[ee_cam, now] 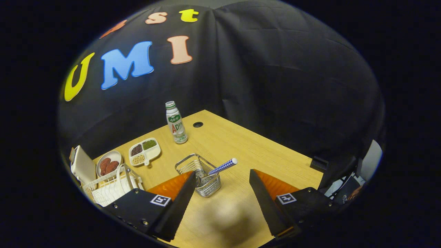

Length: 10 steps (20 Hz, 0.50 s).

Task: Take the plate from the dish rack, then take the spoon from the basket and place it into the plate.

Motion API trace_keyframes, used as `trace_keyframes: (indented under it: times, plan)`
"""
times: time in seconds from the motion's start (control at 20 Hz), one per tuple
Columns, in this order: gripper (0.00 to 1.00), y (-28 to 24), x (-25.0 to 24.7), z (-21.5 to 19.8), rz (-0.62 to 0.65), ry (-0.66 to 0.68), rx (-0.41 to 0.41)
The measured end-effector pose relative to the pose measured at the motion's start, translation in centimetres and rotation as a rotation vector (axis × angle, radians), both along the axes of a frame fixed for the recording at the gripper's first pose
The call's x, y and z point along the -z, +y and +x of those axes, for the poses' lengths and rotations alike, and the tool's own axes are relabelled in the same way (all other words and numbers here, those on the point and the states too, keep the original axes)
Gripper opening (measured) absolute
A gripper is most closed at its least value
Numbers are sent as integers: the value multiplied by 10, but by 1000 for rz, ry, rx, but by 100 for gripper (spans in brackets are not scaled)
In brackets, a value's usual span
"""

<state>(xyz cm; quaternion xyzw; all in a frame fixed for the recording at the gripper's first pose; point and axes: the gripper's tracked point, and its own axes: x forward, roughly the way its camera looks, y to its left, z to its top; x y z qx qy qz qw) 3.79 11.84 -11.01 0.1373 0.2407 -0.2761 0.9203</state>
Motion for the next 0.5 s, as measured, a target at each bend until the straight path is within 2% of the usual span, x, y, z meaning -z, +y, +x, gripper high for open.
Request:
trace_keyframes:
  times: [0.05,0.1,0.35,0.4,0.5]
  plan:
    - [96,-3,2,6,22,-10,26]
    - [91,-6,6,12,42,-14,52]
    - [91,-25,15,37,92,-45,158]
    - [86,-28,19,42,109,-52,176]
    - [83,-31,26,49,134,-64,198]
